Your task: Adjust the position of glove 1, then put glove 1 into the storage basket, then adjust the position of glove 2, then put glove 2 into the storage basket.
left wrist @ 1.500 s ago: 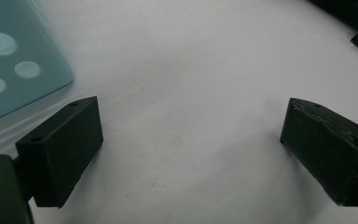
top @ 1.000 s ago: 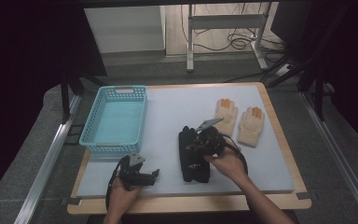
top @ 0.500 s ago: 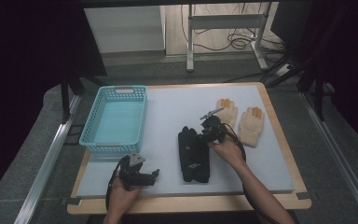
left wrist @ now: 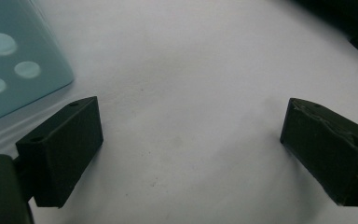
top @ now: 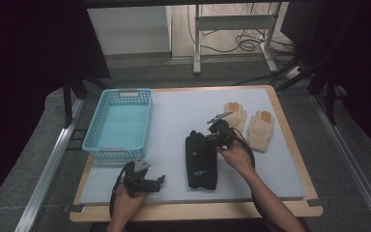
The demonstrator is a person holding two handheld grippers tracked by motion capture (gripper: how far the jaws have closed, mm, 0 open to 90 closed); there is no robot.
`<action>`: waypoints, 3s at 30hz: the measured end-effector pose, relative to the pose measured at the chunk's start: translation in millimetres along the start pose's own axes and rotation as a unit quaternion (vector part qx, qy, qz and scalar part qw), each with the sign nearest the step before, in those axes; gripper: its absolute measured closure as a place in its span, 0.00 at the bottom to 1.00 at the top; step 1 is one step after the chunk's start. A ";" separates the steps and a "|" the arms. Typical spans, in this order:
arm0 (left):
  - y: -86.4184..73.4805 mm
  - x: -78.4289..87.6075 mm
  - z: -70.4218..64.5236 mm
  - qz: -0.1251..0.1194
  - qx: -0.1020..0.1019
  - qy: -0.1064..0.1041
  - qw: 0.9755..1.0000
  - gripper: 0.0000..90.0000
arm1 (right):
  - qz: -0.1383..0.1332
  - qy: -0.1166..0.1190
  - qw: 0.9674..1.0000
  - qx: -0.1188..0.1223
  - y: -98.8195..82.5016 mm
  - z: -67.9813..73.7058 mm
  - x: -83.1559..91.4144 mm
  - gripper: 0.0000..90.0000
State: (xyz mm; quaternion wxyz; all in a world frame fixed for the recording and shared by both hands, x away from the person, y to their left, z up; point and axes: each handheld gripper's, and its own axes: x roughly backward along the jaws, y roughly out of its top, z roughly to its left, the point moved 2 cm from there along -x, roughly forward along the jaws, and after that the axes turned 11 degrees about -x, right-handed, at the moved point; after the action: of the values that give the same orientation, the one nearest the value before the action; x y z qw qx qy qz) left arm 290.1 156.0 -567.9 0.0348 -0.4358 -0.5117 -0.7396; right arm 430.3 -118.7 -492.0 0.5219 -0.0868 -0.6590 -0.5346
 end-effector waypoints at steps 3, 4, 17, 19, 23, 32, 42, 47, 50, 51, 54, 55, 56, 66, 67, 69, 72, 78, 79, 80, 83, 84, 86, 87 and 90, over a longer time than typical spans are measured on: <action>0.0 0.0 0.0 0.000 0.000 0.000 1.000 0.07 | -0.004 0.000 1.000 0.004 1.5 2.2 13.2 0.97; 0.0 0.0 0.2 0.000 -0.002 0.000 1.000 0.07 | -0.005 -0.002 1.000 0.008 1.2 2.6 16.4 0.97; 0.1 -0.1 0.3 0.000 -0.001 -0.001 1.000 0.07 | -0.031 -0.004 1.000 -0.001 -12.2 -13.5 21.9 0.74; 0.0 0.0 0.2 0.000 -0.001 0.000 1.000 0.07 | -0.038 0.001 0.999 0.005 -13.4 -12.1 30.6 0.74; 0.0 0.0 0.3 0.001 -0.001 -0.001 1.000 0.07 | -0.029 0.014 0.999 0.020 -27.1 -8.9 41.1 0.80; 0.1 0.1 0.3 0.001 -0.001 0.000 1.000 0.07 | -0.006 0.040 0.999 0.024 -79.7 -9.4 39.0 0.97; 0.1 0.0 0.2 0.001 -0.001 0.000 1.000 0.07 | 0.005 0.066 0.997 0.045 -111.6 8.3 42.2 0.99; 0.0 0.0 0.2 0.001 -0.001 0.000 1.000 0.07 | 0.011 0.069 0.996 0.054 -116.5 15.2 37.0 0.98; 0.1 0.0 0.2 0.001 -0.001 0.000 1.000 0.07 | 0.008 0.073 0.996 0.054 -115.3 16.2 34.4 0.98; 0.1 0.0 0.2 0.001 -0.001 0.000 1.000 0.07 | 0.009 0.073 0.996 0.053 -114.8 17.1 34.0 0.98; 0.1 0.0 0.2 0.001 -0.001 0.000 1.000 0.07 | 0.008 0.076 0.996 0.054 -113.6 20.2 31.8 0.98; 0.0 0.0 0.2 0.001 -0.001 0.000 1.000 0.07 | 0.008 0.079 0.995 0.054 -113.2 21.7 31.0 0.98; 0.1 0.0 0.2 0.001 -0.001 0.000 1.000 0.07 | 0.008 0.080 0.995 0.057 -112.4 23.7 29.6 0.98; 0.0 0.1 0.2 0.001 0.000 0.000 1.000 0.07 | 0.006 0.092 0.993 0.075 -100.1 44.6 14.5 0.98; 0.0 0.1 0.2 0.001 0.000 0.000 1.000 0.07 | 0.005 0.094 0.993 0.076 -98.7 46.5 12.7 0.98; 0.0 0.1 0.0 0.001 -0.001 0.000 1.000 0.07 | 0.005 0.095 0.993 0.075 -95.9 50.3 9.5 0.98; 0.0 0.1 0.0 0.001 0.000 0.000 1.000 0.07 | 0.004 0.097 0.992 0.084 -91.7 54.5 5.0 0.98; -0.1 0.1 0.1 0.001 0.000 0.000 1.000 0.07 | 0.005 0.100 0.992 0.083 -83.9 62.5 -3.1 0.98; 0.0 0.1 0.0 0.001 -0.001 0.001 1.000 0.07 | 0.006 0.100 0.991 0.084 -82.6 63.8 -4.3 0.98; 0.0 0.1 0.1 0.001 0.000 0.000 1.000 0.07 | 0.006 0.099 0.991 0.085 -81.5 65.0 -5.4 0.98; 0.0 0.1 0.0 0.001 0.000 0.000 1.000 0.07 | 0.006 0.100 0.992 0.083 -78.1 68.3 -9.0 0.98; 0.0 0.1 0.0 0.001 0.000 0.000 1.000 0.07 | 0.005 0.100 0.992 0.081 -76.9 69.5 -10.3 0.98; -0.1 0.1 0.1 0.001 -0.001 0.001 1.000 0.07 | 0.005 0.102 0.991 0.081 -74.6 71.0 -12.9 0.98; -0.1 0.1 0.1 0.001 -0.001 0.001 1.000 0.07 | 0.005 0.103 0.991 0.080 -73.6 71.7 -14.0 0.98; 0.0 0.1 0.2 0.001 -0.001 0.000 1.000 0.07 | 0.005 0.102 0.991 0.084 -72.0 73.2 -15.2 0.98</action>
State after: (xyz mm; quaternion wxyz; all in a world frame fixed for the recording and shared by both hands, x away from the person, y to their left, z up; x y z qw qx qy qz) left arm 290.1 156.2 -567.8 0.0350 -0.4359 -0.5105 -0.7404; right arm 345.1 -83.6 -539.6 0.5943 0.0091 -0.6446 -0.4808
